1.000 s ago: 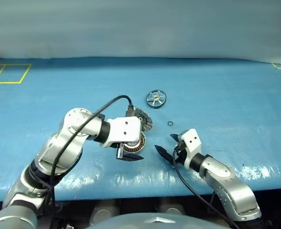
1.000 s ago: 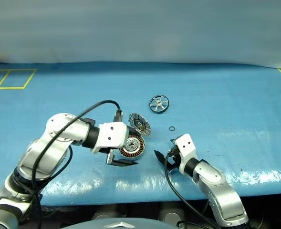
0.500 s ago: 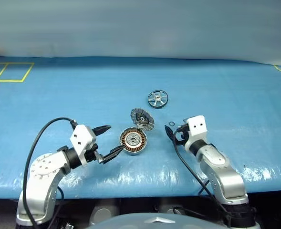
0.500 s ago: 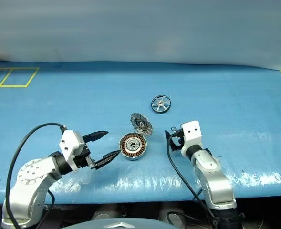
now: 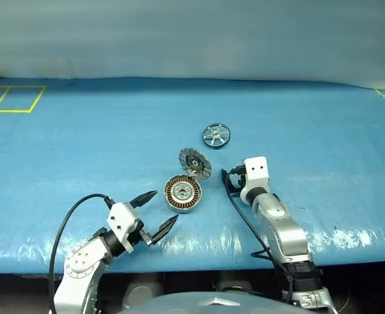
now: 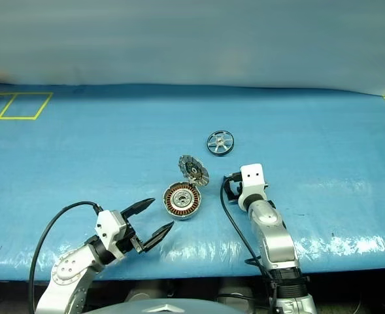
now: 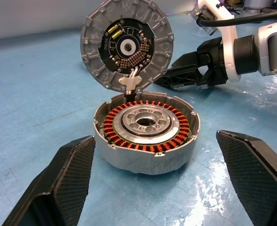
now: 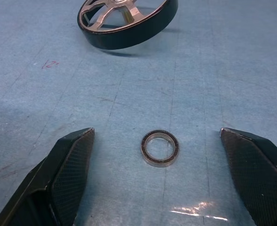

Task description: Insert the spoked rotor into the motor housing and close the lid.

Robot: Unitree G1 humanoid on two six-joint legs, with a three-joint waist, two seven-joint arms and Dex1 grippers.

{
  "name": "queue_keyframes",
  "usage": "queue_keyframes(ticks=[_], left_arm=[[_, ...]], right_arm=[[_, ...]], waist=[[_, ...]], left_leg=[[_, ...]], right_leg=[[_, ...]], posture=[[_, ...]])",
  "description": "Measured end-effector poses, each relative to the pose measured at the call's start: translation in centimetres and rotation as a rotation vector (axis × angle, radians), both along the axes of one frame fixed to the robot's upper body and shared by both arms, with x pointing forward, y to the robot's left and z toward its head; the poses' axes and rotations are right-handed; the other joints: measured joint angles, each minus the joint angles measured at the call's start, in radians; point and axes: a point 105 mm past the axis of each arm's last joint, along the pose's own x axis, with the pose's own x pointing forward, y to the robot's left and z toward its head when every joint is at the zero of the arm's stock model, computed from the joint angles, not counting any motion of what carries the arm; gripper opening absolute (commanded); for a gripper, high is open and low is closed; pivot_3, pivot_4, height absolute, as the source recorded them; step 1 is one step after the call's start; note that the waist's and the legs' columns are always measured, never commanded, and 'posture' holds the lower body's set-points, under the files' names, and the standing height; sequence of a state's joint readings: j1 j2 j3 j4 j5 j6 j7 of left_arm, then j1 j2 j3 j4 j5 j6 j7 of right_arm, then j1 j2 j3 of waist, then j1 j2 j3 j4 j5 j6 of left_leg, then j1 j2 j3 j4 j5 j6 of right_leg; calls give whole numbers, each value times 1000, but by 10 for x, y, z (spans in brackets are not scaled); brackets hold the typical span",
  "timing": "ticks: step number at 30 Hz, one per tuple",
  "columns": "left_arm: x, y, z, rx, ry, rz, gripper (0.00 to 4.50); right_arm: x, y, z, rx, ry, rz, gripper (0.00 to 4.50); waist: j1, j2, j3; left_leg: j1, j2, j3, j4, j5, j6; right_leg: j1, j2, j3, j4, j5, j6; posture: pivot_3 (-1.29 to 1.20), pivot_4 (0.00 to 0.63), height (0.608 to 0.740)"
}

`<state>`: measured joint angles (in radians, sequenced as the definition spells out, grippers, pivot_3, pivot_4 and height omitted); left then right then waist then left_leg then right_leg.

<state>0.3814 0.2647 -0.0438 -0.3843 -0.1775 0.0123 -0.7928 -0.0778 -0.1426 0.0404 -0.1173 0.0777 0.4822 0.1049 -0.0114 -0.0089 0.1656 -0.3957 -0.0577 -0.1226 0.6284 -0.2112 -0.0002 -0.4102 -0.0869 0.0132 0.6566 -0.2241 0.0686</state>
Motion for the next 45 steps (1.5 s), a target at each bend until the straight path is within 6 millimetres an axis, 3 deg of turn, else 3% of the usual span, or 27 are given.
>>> queue_keyframes(ticks=[3,12,17,20,24,26,29,34,41,45], left_arm=[[-1,-2,-1,5,-9,-13,4500],[-1,-4,-6,21,-4,-12,4500],[-1,-4,-8,13,-5,12,4500],[-1,-1,-12,12,10,37,4500],[-3,-2,-14,1,13,38,4500],[-2,-1,-15,-18,23,39,4500],[-5,0,-20,-25,24,31,4500],[-9,1,-19,-53,32,1,4500],[-11,5,-23,-70,51,6,4500],[-12,9,-24,-69,48,14,4500]], right_arm=[[1,2,-2,8,9,-4,3606],[0,4,-3,14,12,-9,679],[-22,-6,-4,-60,40,59,671],[-53,-5,0,-140,94,259,671],[-88,22,7,-78,179,522,671],[-98,44,23,4,164,648,671],[-98,65,48,20,94,777,671],[-89,104,65,52,-1,854,671],[-77,134,56,15,-42,868,671],[-63,135,46,-9,-59,792,671]], waist=[[0,-1,-1],[0,0,-1],[2,0,-2],[0,0,-2],[-8,0,-2],[-9,1,-1],[-7,-1,-1],[-3,-2,0],[0,-2,0],[0,-2,0]], left_leg=[[1,0,0,0,0,0],[1,0,0,0,0,0],[0,-1,-1,-1,-1,1],[-1,-1,-1,-2,-1,2],[-1,2,-1,-2,-1,2],[-1,3,-1,-2,-2,1],[-2,3,-1,-1,-2,1],[-5,2,-2,-3,-2,2],[-6,-1,-1,-2,-5,5],[-4,0,-1,-2,-5,4]], right_leg=[[1,0,0,0,0,0],[1,0,0,0,0,0],[1,-1,-1,-2,0,1],[2,-1,-2,-5,0,1],[1,0,-2,-6,0,1],[1,0,-2,-6,0,1],[2,-1,-3,-9,0,2],[0,-1,-5,-12,1,3],[-1,-3,-5,-14,2,3],[-1,-3,-5,-14,2,3]], posture=[[0,150,740],[0,150,740],[0,150,740],[0,150,740],[0,150,740],[0,150,740],[0,150,740],[0,150,740],[0,150,740],[0,150,740]])
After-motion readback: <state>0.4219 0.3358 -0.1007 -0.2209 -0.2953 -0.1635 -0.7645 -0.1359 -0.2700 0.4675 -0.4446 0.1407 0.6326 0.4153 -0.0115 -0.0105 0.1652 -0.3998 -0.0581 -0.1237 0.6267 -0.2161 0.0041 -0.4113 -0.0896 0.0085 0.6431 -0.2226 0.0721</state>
